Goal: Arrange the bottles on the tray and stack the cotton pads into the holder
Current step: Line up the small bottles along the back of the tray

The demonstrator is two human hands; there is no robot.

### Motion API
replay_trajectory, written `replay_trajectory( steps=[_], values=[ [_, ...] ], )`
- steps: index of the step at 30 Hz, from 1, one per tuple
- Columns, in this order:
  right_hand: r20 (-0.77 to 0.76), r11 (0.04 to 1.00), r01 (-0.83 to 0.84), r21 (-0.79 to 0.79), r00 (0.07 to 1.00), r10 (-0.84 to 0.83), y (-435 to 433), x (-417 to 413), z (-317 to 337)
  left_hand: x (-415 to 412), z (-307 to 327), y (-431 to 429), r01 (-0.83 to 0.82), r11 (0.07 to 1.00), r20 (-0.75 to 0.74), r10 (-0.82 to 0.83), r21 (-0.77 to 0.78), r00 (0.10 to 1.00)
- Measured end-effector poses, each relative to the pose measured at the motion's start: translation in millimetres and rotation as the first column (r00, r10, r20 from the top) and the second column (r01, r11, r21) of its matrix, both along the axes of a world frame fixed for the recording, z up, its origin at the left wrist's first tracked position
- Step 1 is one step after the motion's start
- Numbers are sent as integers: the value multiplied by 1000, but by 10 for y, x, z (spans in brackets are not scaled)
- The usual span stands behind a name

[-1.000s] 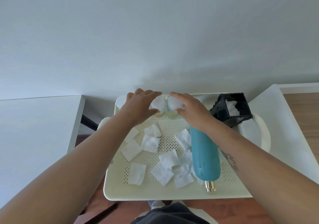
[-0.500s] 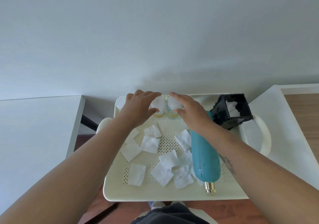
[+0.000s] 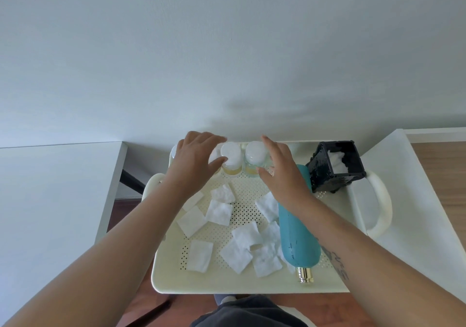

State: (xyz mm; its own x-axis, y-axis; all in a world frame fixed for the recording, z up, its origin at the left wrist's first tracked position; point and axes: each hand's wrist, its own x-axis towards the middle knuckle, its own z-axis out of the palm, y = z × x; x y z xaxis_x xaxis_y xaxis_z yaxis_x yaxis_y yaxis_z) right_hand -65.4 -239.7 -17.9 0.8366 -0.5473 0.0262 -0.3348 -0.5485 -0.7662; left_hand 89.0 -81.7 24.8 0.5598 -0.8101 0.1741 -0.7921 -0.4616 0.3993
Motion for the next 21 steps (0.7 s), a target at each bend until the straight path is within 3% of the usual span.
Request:
replay_trajectory(
  steps=[4,12,15,21],
  values=[
    [113,991,37,-129,993,-23,271,-133,-39,-120,-65,229,-84,993,-86,77,-88,993],
    [-166,981,-178,-74,973,163,604,-210,-234,-427,-411,527,-176,983,-264,182,46,947],
    [-191,975,-176,-135,970,149,632,-216,-216,-523,-518,559,-203,975,-345,221,88,912],
    [-175,957,-79,-278,984,31,607,-454,-112,-733,-579,385,-131,990,-409,140,50,902]
  ],
)
